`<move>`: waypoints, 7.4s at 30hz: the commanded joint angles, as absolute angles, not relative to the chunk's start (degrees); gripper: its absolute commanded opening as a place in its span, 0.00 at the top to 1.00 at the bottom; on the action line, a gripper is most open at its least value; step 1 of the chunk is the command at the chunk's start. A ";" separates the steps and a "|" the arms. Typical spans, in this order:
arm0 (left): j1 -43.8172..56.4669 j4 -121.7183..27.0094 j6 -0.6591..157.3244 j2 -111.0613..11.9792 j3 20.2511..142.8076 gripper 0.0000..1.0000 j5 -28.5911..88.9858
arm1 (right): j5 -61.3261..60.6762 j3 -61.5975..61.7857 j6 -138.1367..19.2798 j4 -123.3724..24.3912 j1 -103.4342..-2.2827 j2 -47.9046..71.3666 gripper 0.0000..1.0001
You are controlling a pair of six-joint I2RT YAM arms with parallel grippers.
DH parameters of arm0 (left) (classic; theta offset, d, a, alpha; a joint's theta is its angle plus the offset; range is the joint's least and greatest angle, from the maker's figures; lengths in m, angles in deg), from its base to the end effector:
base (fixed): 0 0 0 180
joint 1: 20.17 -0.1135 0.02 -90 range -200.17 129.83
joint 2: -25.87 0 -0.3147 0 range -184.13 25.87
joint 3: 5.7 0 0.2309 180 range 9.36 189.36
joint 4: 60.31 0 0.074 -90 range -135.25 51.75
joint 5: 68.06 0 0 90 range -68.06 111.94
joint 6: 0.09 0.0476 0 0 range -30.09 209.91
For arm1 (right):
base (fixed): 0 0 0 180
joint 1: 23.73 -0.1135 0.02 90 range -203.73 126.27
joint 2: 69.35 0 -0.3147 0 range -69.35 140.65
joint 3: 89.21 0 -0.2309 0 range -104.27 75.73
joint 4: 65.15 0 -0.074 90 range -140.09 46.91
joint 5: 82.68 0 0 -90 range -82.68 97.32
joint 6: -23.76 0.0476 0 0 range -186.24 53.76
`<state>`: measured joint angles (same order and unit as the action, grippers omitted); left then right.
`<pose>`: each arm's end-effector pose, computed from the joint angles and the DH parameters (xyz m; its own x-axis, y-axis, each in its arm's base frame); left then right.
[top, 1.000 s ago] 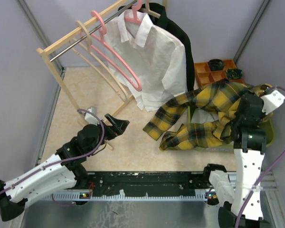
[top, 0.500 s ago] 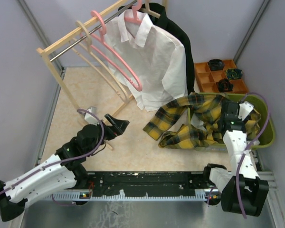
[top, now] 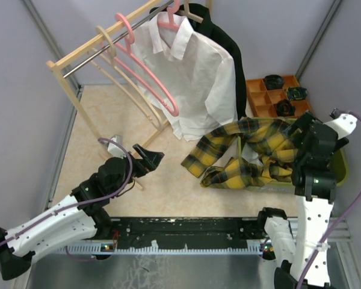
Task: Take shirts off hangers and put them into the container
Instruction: Place the shirt in the bin, then adjust the shirt in the bin.
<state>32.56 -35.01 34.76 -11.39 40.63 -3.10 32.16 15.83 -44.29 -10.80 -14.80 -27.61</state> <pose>0.0826 -0.0753 0.3077 -0.4864 -0.5886 -0.6457 0.1325 0.6808 -0.7203 0.0835 -0.0334 0.4073 -0.1330 0.3643 -0.9218 0.6228 0.7542 0.2082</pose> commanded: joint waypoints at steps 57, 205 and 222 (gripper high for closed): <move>32.64 -34.86 33.25 -11.98 41.40 0.01 -1.24 | 15.94 27.48 -50.42 -29.26 -68.48 -1.29 0.24; 32.58 -36.92 33.18 -11.73 38.31 0.00 -1.42 | 18.42 26.73 -92.16 -11.88 -81.56 3.07 0.01; 32.64 -35.53 32.39 -9.62 37.58 0.01 -2.22 | 53.51 26.32 -81.66 -30.86 -81.17 -19.55 0.83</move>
<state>32.56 -35.75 32.88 -10.01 38.05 -1.24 35.85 29.51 -86.95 -25.07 -81.01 -12.12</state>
